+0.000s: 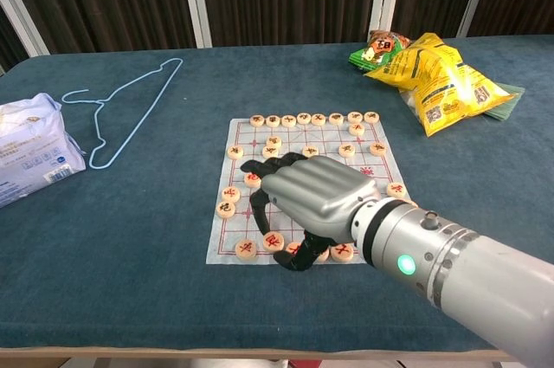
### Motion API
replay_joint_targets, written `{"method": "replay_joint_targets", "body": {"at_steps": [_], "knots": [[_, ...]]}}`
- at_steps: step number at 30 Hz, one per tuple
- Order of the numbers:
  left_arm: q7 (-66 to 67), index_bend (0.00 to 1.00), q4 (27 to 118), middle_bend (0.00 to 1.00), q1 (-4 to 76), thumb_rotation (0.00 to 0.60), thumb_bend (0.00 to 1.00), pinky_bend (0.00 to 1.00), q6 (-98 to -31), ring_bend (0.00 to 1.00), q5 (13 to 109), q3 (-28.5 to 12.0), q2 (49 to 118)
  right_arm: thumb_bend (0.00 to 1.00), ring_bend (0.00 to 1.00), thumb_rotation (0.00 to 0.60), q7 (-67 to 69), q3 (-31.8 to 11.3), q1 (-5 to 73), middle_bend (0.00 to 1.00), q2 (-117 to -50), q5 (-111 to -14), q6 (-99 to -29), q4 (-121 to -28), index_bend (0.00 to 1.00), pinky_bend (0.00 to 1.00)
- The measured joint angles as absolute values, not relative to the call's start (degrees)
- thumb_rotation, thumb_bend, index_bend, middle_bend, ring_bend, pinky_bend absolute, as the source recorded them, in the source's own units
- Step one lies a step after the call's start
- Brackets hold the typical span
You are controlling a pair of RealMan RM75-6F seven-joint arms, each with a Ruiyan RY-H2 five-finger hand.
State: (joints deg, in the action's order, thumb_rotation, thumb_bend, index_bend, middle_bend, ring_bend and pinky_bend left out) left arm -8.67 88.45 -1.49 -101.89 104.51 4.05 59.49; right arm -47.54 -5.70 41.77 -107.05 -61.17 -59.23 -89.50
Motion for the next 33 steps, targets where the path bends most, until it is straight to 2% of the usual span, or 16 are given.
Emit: {"method": "replay_joint_targets", "body": {"at_steps": [7,16,27,33], "knots": [[-8.4,0.0,88.5,0.0,-1.5,0.6,0.43,0.06,-101.7,0.0,104.2,4.0,59.5,0.49,0.0,0.6,-43.5,-10.8,43.2,0.06,-107.5,-59.4,-58.4,-89.2,0.63,0.0],[-9.2,0.0,88.4,0.0,-1.4,0.6,0.43,0.06,-101.3,0.0,103.3,3.6,59.3,0.49,0.0,0.6,-41.7,-17.8,50.0,0.06,-115.0,-54.7,-55.3,-78.1,0.63,0.0],[-9.6,0.0,88.4,0.0,-1.3,0.6,0.43,0.06,-101.2,0.0,103.1,3.6,59.1,0.49,0.0,0.6,-41.1,-18.7,54.2,0.06,-119.7,-51.7,-53.2,-69.7,0.63,0.0],[-10.3,0.0,88.2,0.0,-1.4,0.6,0.43,0.06,-101.4,0.0,102.9,3.5,59.0,0.49,0.0,0.6,-41.4,-17.9,54.8,0.06,-120.2,-51.5,-53.5,-69.1,0.6,0.0]]}}
